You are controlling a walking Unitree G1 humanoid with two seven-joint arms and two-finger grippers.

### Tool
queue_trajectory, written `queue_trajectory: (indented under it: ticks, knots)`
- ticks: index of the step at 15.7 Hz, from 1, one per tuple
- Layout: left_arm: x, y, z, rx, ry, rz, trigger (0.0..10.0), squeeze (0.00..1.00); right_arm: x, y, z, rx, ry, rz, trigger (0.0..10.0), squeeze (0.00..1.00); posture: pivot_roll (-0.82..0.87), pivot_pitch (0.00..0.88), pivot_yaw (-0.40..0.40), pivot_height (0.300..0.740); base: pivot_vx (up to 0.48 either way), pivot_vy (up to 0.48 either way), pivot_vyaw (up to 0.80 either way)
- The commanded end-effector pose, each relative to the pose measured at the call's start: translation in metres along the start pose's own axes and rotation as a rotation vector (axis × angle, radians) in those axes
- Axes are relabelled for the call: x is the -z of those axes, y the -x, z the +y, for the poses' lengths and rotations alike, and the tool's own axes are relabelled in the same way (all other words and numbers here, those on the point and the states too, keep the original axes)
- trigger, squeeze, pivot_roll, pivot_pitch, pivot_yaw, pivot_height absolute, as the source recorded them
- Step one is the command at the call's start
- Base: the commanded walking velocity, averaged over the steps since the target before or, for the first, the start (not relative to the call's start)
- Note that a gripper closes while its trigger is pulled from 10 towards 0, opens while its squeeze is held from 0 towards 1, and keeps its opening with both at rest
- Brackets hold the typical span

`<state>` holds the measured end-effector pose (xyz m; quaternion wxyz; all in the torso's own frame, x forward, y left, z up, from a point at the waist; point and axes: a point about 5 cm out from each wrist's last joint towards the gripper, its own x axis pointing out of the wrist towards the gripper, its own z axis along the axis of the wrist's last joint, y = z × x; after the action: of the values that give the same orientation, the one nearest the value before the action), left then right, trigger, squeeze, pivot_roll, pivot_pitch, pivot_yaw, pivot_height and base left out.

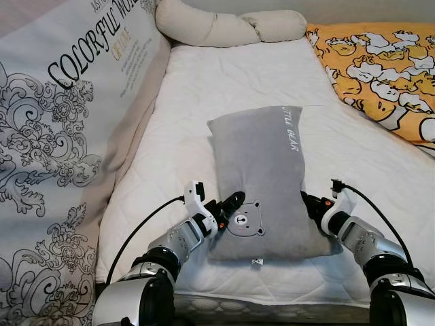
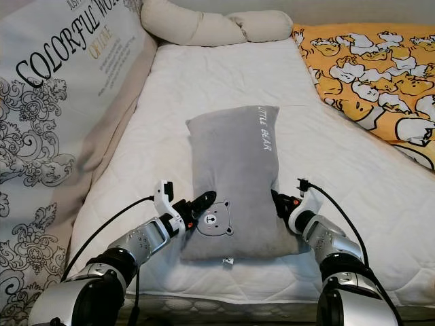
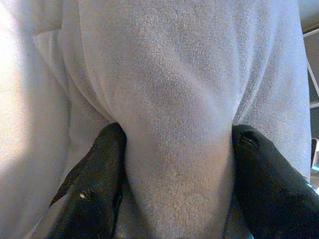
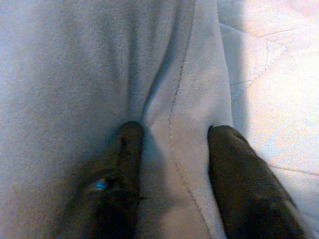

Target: Clean up the room

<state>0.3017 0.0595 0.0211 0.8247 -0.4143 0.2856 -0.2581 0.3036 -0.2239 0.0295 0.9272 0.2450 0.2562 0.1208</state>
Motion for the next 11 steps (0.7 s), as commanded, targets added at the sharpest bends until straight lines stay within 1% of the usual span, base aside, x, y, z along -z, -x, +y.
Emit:
queue_trajectory:
  ticks: [1, 4, 6, 7, 9, 11]
  knots:
    - [0.013, -0.002, -0.003, 0.016, -0.003, 0.058, 0.0, 0.00, 0.015, -0.004, 0.005, -0.021, -0.007, 0.065, 0.0, 0.00, -0.12, 0.000, 0.087, 0.740, 0.000, 0.000, 0.00]
    - [0.012, -0.003, -0.004, 0.026, -0.026, 0.057, 0.0, 0.00, 0.016, -0.005, 0.007, -0.027, -0.003, 0.066, 0.0, 0.00, -0.12, 0.000, 0.091, 0.740, 0.000, 0.000, 0.00]
    - [0.010, -0.004, -0.006, 0.040, -0.080, 0.053, 0.0, 0.00, 0.017, -0.006, 0.009, -0.030, -0.001, 0.063, 0.0, 0.00, -0.12, 0.000, 0.099, 0.740, 0.000, 0.000, 0.00]
    - [0.009, -0.004, -0.006, 0.041, -0.086, 0.051, 0.0, 0.00, 0.017, -0.006, 0.009, -0.031, 0.000, 0.062, 0.0, 0.00, -0.12, 0.000, 0.099, 0.740, 0.000, 0.000, 0.00]
    - [0.003, -0.005, -0.009, 0.063, -0.168, 0.052, 0.0, 0.00, 0.015, -0.009, 0.013, -0.042, 0.011, 0.049, 0.0, 0.00, -0.11, 0.000, 0.103, 0.740, 0.000, 0.000, 0.00]
    - [-0.002, -0.005, -0.012, 0.075, -0.186, 0.032, 0.0, 0.00, 0.013, -0.011, 0.017, -0.058, 0.017, 0.031, 0.0, 0.00, -0.10, 0.000, 0.105, 0.740, 0.000, 0.000, 0.00]
